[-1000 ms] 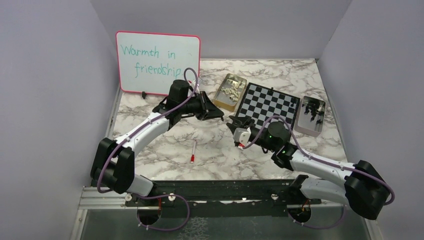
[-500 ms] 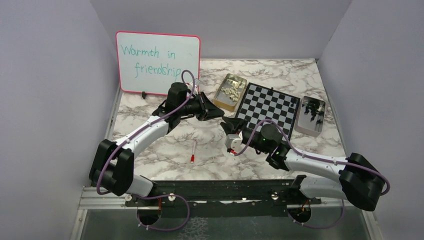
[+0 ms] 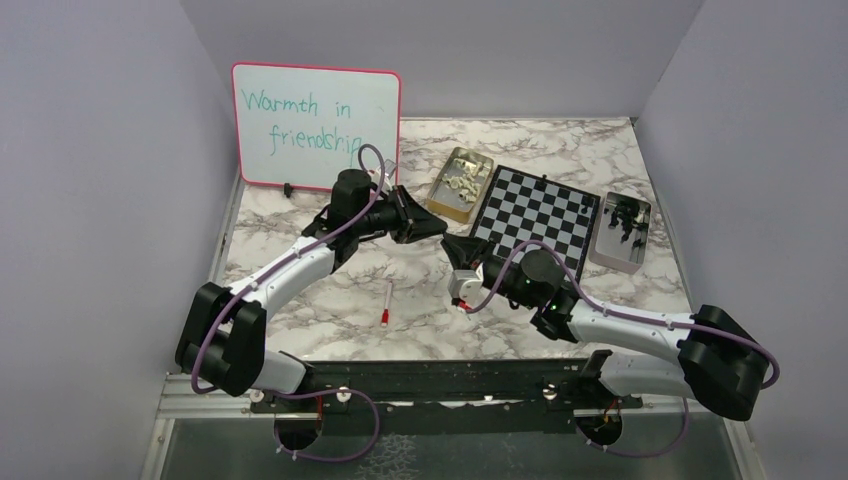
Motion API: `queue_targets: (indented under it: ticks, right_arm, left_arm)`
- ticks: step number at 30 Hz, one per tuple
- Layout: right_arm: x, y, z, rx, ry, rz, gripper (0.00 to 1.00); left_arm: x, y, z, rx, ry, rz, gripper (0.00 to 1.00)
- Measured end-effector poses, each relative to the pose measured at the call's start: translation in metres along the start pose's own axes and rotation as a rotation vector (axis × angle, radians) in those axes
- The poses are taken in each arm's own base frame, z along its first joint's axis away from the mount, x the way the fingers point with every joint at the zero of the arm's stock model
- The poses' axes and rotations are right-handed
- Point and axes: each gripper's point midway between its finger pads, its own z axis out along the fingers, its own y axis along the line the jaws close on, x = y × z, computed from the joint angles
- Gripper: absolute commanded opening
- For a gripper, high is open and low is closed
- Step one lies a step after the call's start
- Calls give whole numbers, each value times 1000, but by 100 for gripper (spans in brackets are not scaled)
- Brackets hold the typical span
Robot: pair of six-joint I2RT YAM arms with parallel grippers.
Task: Set up the chess pieces on the board
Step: Pick up the chess piece at the center of the board.
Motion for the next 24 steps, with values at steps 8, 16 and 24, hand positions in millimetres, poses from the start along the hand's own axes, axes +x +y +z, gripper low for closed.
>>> queue_targets:
  ticks: [8,16,24]
  right_arm:
    - [3,-2,-1,10,16,-2,1]
    - [4,-5,-1,34,29,50,1]
    - [19,-15,-11,126,157,357,1]
  left_arm:
    - [0,-1,0,12,-4,-26,13]
    - [1,-4,-3,19,-8,-30,65]
    - [-19,-23,-10,-34,-60,125,99]
